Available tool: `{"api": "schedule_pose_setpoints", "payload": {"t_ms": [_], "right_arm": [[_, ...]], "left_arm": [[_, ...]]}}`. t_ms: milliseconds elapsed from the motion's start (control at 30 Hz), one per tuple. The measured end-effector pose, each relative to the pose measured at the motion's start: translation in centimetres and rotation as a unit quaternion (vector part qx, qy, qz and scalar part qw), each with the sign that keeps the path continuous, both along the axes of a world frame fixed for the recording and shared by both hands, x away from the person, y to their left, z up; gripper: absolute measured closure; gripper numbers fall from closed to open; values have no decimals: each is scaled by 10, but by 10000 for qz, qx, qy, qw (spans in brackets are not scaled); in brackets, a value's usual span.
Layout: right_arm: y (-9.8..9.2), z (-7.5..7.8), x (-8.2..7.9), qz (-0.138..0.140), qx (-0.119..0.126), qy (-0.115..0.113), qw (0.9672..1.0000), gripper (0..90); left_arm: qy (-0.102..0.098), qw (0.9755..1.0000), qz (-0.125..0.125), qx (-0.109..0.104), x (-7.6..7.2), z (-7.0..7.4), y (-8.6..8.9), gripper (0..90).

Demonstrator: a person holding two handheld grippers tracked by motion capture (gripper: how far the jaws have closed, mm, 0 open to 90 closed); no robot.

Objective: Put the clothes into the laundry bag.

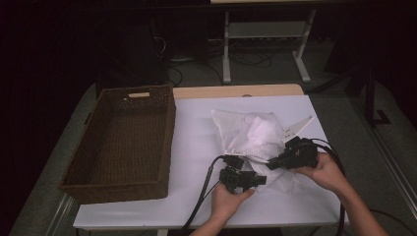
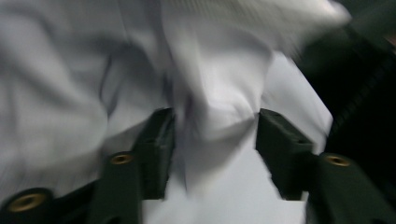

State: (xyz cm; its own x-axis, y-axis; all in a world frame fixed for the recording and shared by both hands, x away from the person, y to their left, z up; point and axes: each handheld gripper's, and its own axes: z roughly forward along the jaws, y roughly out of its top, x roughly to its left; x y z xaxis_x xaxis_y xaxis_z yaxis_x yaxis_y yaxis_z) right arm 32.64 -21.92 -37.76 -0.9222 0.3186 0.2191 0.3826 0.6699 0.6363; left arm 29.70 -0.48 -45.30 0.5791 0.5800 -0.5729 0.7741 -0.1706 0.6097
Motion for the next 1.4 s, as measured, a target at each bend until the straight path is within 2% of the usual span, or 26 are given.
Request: {"api": "schedule_pose_setpoints", "payload": {"t_ms": [33,67,100,133,167,200,267,333,400,467,500,600,667,767,900,1033,1133,1267,1367,1400], "right_arm": [[0,0,-1,9,-17,8,10000,876],[1,0,-1,35,-40,1,10000,876],[1,0,-2,48,-43,-12,10000,876],[0,1,-3,70,-47,-39,10000,876],[-1,3,-4,75,-32,-50,10000,875],[-2,4,-5,67,-7,-79,9999,872],[-5,7,-6,-29,75,-197,9998,832],[-8,13,-10,-96,295,-356,9989,757],[-13,19,-16,-61,584,-536,9968,748],[-17,23,-21,-55,731,-659,9951,748],[-17,22,-22,-34,705,-626,9955,748],[-12,10,-25,24,300,-568,9979,741],[-11,0,-27,57,263,-495,9984,737],[-5,-19,-27,40,-100,-433,9990,719],[5,-40,-23,8,-519,-411,9978,693],[15,-51,-19,-2,-921,-522,9944,688],[17,-55,-15,-64,-975,-642,9931,714],[19,-62,-12,-95,-1130,-631,9915,746],[19,-65,-12,-129,-1021,-719,9921,888],[18,-66,-11,-128,-992,-683,9926,900]], "left_arm": [[-58,10000,77,-8,6,-1,-3,568],[-22,9999,120,-84,13,-2,-5,609],[176,9992,171,-305,20,-4,-6,639],[177,9988,205,-400,24,-3,-7,689],[-33,9991,247,-338,25,0,-8,752],[-154,9992,244,-283,26,3,-9,788],[-171,9986,340,-363,28,5,-9,805],[-216,9982,386,-406,29,6,-9,808],[-230,9982,404,-388,31,7,-8,809],[-216,9980,480,-347,35,6,-5,810],[-179,9981,485,-336,37,5,-5,810],[-165,9976,550,-377,40,4,-3,810],[-100,9971,604,-442,42,3,-2,809],[-90,9972,610,-417,44,3,-3,809],[-66,9973,616,-403,46,6,-4,807],[-43,9976,588,-363,47,6,-3,806],[-39,9976,588,-360,47,7,-3,806],[-9,9977,582,-358,48,8,-3,806],[-14,9977,579,-349,48,8,-3,806],[-16,9977,576,-347,48,8,-3,805]]}}
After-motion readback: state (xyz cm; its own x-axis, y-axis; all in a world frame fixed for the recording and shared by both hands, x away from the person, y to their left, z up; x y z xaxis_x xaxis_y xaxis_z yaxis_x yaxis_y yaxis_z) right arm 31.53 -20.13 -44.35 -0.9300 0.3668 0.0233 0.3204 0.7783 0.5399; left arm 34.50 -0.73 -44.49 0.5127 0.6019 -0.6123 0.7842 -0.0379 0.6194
